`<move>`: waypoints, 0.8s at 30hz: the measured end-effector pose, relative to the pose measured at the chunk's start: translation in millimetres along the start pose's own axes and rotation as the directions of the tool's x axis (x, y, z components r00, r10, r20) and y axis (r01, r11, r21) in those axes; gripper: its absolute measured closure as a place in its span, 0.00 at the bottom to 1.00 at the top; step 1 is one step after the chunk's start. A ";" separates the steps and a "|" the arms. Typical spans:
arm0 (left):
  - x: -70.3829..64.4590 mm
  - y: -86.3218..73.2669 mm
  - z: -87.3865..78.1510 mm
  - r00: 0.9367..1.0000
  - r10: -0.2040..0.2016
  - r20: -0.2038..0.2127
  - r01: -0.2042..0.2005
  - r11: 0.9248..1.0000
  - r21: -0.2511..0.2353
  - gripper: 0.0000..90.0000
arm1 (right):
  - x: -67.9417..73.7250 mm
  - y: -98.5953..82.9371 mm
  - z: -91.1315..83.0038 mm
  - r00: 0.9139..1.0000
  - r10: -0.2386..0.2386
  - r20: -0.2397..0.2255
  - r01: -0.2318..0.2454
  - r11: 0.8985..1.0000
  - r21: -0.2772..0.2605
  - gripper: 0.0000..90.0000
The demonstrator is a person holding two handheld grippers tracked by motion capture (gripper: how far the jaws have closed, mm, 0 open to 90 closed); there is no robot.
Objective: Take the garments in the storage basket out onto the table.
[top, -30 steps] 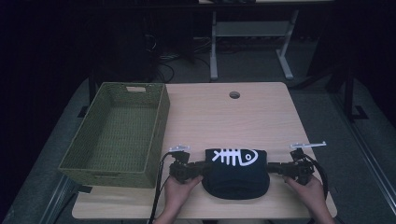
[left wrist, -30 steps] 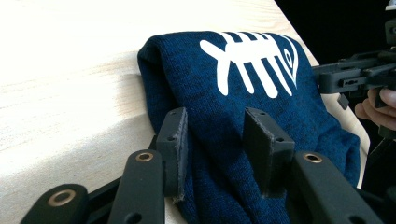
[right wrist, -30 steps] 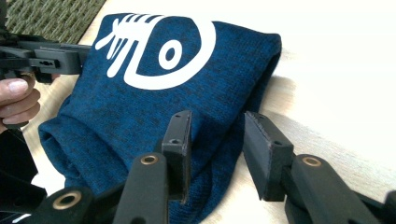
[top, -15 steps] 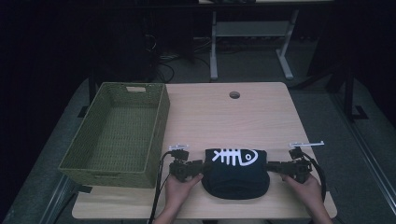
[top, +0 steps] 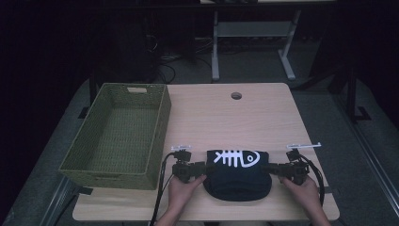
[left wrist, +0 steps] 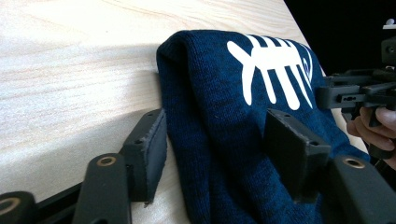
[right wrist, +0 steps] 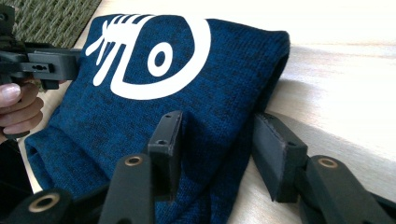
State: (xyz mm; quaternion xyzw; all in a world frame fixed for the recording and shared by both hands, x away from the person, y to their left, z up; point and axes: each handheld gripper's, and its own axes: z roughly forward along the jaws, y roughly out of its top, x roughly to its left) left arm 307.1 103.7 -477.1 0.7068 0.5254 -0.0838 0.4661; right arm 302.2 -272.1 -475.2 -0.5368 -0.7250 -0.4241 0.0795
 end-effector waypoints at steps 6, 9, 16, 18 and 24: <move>-3.6 -1.2 4.5 1.000 0.020 0.001 -0.020 1.000 0.004 0.51 | 1.7 -0.8 1.5 1.000 -0.009 0.006 0.009 1.000 0.008 0.67; -4.0 -1.5 6.1 1.000 0.026 0.003 -0.026 1.000 0.009 0.56 | 3.1 -1.1 3.0 1.000 -0.018 0.007 0.018 1.000 0.014 0.71; -2.0 -1.3 9.2 0.999 0.018 0.034 -0.018 1.000 0.024 0.70 | 2.5 -1.1 5.7 1.000 -0.014 -0.007 0.014 1.000 0.019 0.79; -2.3 -1.2 9.1 0.999 0.020 0.038 -0.021 1.000 0.023 0.74 | 1.4 -1.0 5.7 1.000 -0.014 -0.012 0.014 1.000 0.014 0.81; -1.7 -0.5 7.9 0.999 0.016 0.045 -0.016 1.000 0.016 0.81 | 1.7 -0.7 4.4 1.000 -0.006 -0.020 0.006 1.000 0.002 0.84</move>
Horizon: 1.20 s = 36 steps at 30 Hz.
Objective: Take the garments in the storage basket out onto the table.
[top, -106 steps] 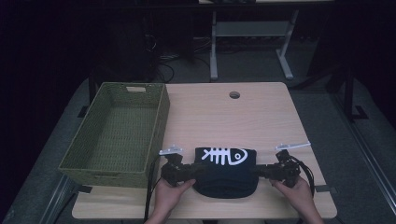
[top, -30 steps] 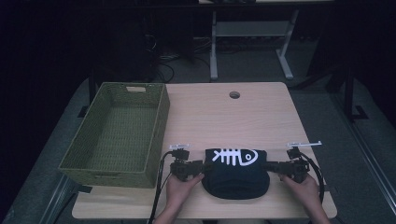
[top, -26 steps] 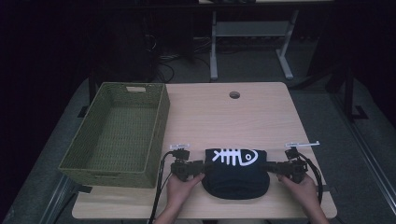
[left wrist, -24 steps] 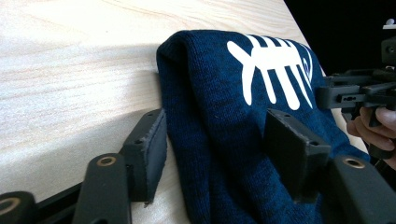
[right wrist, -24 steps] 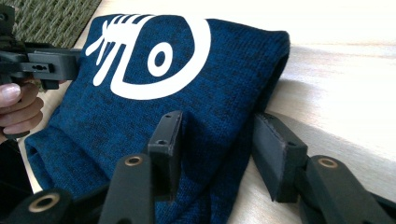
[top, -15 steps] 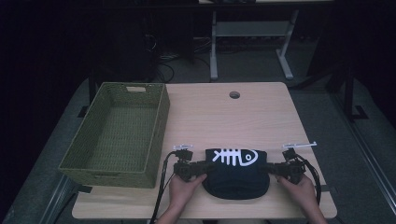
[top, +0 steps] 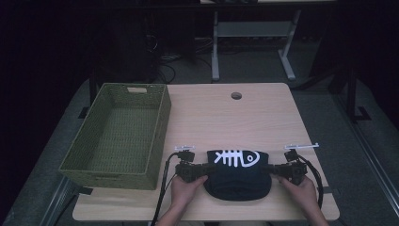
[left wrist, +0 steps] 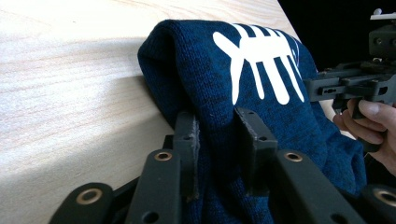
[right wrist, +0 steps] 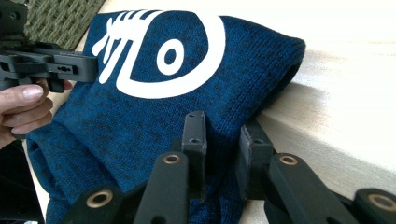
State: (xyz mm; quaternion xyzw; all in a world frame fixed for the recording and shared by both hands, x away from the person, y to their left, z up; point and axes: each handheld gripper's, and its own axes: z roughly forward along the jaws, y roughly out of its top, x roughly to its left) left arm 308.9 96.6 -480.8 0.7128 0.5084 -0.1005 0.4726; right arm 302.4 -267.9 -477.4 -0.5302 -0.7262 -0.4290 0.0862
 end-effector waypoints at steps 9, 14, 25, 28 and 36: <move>0.1 4.7 -2.5 1.000 -0.016 0.004 0.016 1.000 -0.013 0.83 | 0.9 3.3 -4.4 0.999 0.016 -0.036 -0.017 1.000 -0.022 0.86; -4.6 12.2 -8.3 1.000 -0.005 0.007 0.005 0.999 -0.033 0.84 | 4.3 8.8 -7.7 0.999 0.015 -0.049 -0.017 0.999 -0.035 0.86; -11.3 26.8 -20.7 1.000 0.013 0.005 -0.013 0.998 -0.064 0.83 | 12.3 22.2 -15.5 0.996 0.013 -0.088 -0.018 0.998 -0.063 0.86; -13.5 30.8 -24.3 1.000 0.019 0.006 -0.018 0.997 -0.071 0.83 | 15.6 26.1 -17.2 0.996 0.010 -0.091 -0.016 0.998 -0.068 0.86; -20.6 42.8 -34.5 0.999 0.041 0.017 -0.040 0.995 -0.087 0.83 | 26.2 37.9 -26.4 0.995 -0.004 -0.096 -0.004 0.996 -0.084 0.86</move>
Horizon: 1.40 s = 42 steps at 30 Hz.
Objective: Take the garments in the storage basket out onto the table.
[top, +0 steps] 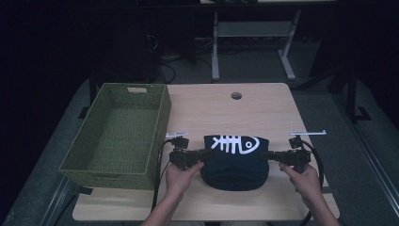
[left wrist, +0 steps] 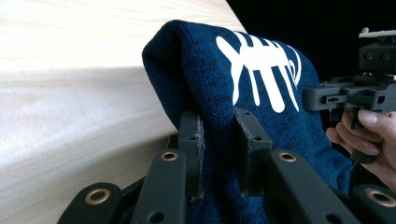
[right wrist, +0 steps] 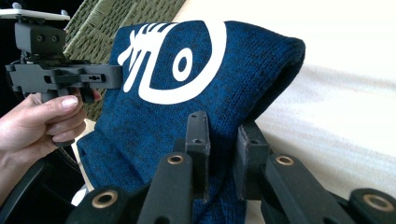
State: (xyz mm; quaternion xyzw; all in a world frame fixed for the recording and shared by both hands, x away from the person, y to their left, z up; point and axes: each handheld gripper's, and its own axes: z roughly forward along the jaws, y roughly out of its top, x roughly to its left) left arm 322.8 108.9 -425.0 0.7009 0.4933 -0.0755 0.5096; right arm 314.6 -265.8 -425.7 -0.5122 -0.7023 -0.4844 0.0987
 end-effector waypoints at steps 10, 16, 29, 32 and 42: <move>-8.4 22.6 -20.2 1.000 0.025 -0.004 -0.026 0.999 -0.038 0.83 | 18.5 19.4 -3.2 1.000 -0.028 -0.004 0.028 0.999 -0.018 0.86; -10.4 35.4 -34.3 0.999 0.041 -0.016 -0.041 0.998 -0.048 0.83 | 31.6 32.7 -0.5 0.999 -0.049 -0.005 0.049 0.999 -0.021 0.86; -8.7 61.0 -65.3 0.998 0.057 -0.031 -0.059 0.995 -0.078 0.83 | 60.7 62.0 9.2 0.996 -0.095 -0.004 0.095 0.995 -0.028 0.86; -7.4 65.5 -74.0 0.998 0.056 -0.034 -0.059 0.994 -0.087 0.83 | 68.7 68.6 13.6 0.994 -0.106 -0.002 0.106 0.994 -0.023 0.86; 3.9 82.1 -107.7 0.998 0.047 -0.045 -0.052 0.992 -0.113 0.83 | 98.7 94.0 32.0 0.989 -0.149 -0.005 0.149 0.989 -0.006 0.86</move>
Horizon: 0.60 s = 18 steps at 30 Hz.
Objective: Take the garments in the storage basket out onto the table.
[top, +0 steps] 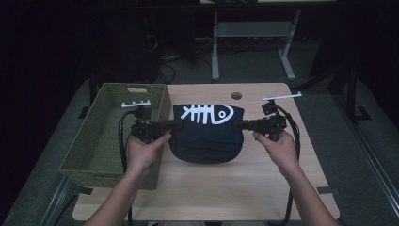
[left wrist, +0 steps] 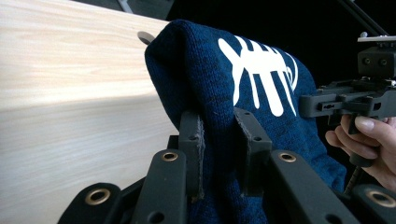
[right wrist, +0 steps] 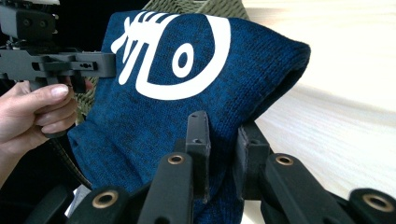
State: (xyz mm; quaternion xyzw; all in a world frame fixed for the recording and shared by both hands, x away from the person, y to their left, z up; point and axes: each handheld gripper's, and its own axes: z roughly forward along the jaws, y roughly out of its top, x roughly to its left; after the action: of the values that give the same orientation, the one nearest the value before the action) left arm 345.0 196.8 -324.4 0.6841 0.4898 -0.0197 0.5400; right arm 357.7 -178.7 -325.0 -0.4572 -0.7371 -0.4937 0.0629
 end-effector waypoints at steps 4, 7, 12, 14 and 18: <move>8.0 6.7 -14.0 1.000 -0.002 -0.008 0.002 1.000 -0.008 0.83 | 11.0 11.9 10.7 1.000 -0.015 -0.003 0.015 1.000 0.006 0.86; 14.7 10.2 -25.3 1.000 -0.008 -0.019 0.008 1.000 -0.018 0.83 | 20.3 20.7 20.4 1.000 -0.027 -0.005 0.027 1.000 0.013 0.86; 28.2 15.6 -44.9 0.999 -0.013 -0.038 0.012 0.999 -0.039 0.83 | 34.0 34.3 39.9 0.999 -0.050 -0.018 0.050 0.998 0.028 0.86; 33.8 17.2 -51.4 0.999 -0.017 -0.046 0.015 0.999 -0.042 0.83 | 38.6 39.6 48.2 0.998 -0.056 -0.022 0.057 0.998 0.037 0.86; 44.4 19.0 -64.9 0.998 -0.027 -0.055 0.024 0.998 -0.049 0.83 | 48.5 49.1 64.0 0.997 -0.066 -0.026 0.067 0.996 0.055 0.86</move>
State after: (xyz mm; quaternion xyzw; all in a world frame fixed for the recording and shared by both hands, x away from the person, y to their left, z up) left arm 348.7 275.9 -308.4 0.6648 0.5136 0.0042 0.5425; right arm 389.0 -94.2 -297.9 -0.4245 -0.7645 -0.4803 0.0680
